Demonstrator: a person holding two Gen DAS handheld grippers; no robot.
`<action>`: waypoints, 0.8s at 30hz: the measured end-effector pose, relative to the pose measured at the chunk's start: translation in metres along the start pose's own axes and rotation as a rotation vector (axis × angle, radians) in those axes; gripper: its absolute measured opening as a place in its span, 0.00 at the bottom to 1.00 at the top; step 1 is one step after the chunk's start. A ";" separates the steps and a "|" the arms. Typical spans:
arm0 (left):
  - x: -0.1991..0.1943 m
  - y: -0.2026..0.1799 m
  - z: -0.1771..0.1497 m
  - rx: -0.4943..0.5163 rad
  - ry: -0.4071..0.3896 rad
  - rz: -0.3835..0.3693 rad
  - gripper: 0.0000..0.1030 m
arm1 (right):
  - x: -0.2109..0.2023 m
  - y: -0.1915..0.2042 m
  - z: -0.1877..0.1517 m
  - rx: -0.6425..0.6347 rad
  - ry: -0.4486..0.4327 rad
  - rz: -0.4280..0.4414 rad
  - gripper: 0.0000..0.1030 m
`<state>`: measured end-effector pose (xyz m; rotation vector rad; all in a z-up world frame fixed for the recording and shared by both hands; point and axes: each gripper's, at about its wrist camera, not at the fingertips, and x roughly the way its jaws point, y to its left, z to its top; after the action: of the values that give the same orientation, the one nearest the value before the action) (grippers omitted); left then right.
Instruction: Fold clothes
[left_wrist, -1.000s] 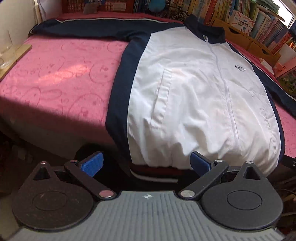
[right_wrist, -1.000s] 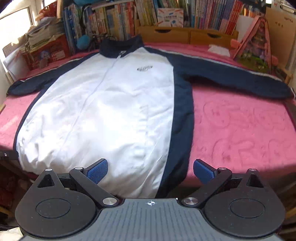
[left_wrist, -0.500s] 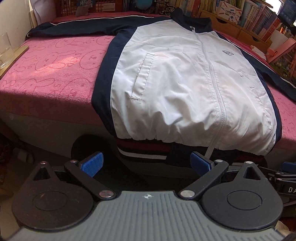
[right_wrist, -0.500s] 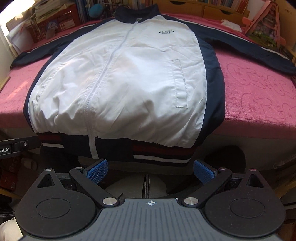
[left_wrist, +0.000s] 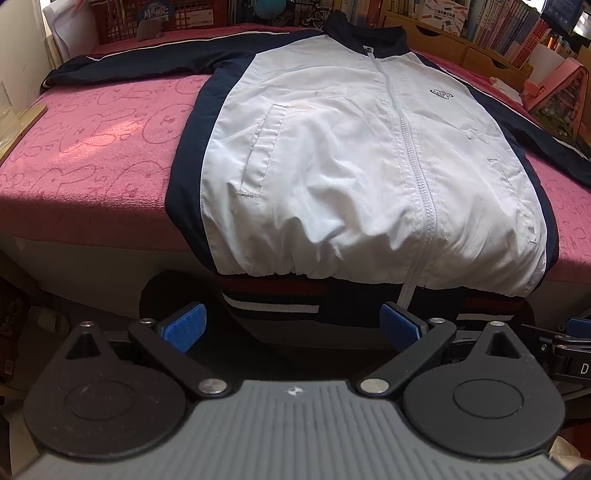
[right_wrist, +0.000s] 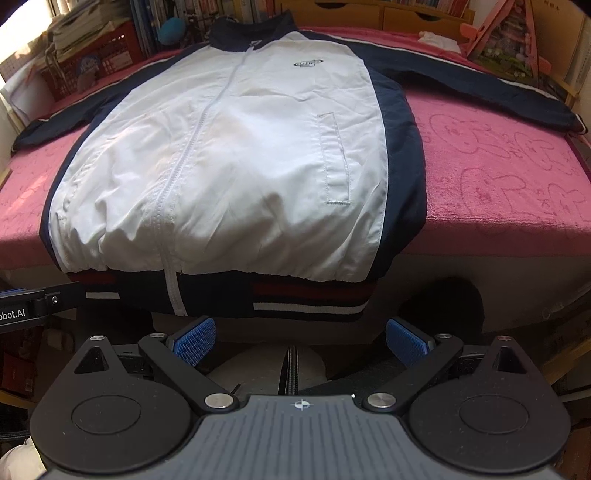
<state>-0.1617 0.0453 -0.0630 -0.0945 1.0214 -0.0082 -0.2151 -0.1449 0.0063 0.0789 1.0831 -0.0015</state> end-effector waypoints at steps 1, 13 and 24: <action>0.000 0.000 0.000 -0.001 0.000 0.001 0.98 | 0.000 0.000 0.000 0.001 0.001 0.001 0.97; 0.007 0.019 0.066 -0.048 -0.220 0.069 0.98 | 0.006 -0.114 0.055 0.384 -0.341 0.106 0.97; 0.073 0.035 0.147 -0.276 -0.350 0.087 0.99 | 0.121 -0.349 0.188 0.758 -0.515 -0.110 0.96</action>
<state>0.0006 0.0875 -0.0514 -0.2928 0.6714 0.2224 -0.0066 -0.5003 -0.0347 0.6651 0.5218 -0.5077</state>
